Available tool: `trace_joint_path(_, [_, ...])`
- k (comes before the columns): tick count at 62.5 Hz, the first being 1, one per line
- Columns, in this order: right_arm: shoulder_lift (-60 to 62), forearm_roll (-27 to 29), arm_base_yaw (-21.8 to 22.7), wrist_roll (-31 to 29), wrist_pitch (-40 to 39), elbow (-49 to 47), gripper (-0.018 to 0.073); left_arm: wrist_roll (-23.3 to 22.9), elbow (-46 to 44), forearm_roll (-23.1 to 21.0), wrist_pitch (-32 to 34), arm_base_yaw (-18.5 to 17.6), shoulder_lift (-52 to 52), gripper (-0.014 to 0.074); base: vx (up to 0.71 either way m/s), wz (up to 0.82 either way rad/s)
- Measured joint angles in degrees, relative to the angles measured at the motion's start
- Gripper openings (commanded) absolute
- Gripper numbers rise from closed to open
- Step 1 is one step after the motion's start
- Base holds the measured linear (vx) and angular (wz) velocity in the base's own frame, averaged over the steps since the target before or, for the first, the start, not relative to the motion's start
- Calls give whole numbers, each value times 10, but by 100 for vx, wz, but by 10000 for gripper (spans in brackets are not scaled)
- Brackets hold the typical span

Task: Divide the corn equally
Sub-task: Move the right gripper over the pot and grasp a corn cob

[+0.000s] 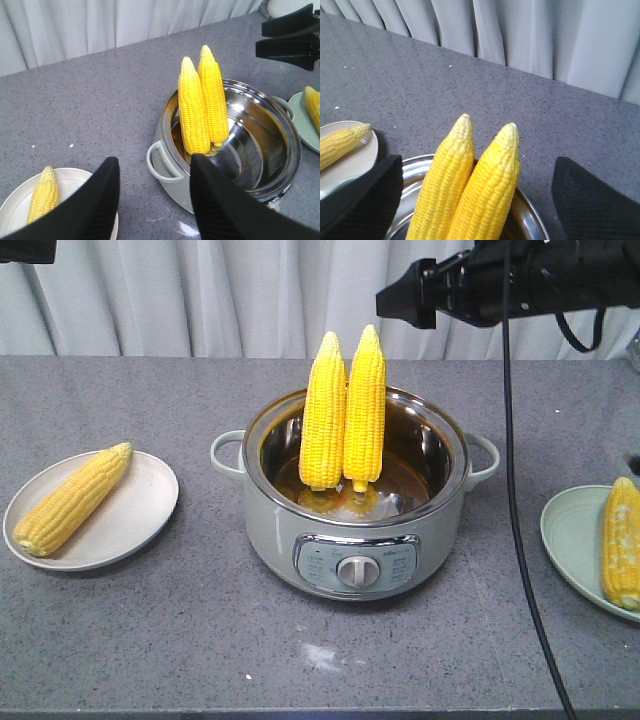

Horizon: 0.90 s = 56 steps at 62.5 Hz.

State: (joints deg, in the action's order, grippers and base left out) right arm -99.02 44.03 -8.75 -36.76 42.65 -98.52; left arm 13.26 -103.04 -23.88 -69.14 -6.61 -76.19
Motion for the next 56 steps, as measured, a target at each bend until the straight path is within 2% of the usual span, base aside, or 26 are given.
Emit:
trace_joint_path(6, [-41, 8, 19, 32, 54, -74, 587, 0, 0, 0, 0, 0, 0, 330, 0, 0])
trace_joint_path(11, [-80, 17, 53, 57, 99, -125, 587, 0, 0, 0, -3, 0, 0, 330, 0, 0])
trace_joint_path(19, [-125, 44, 77, 62, 144, -155, 587, 0, 0, 0, -7, 0, 0, 330, 0, 0])
trace_joint_path(41, [-192, 138, 74, -2, 171, -156, 587, 1, 0, 0, -11, 0, 0, 330, 0, 0])
trace_joint_path(56, [-199, 156, 70, -29, 171, -156, 587, 2, 0, 0, -13, 0, 0, 330, 0, 0])
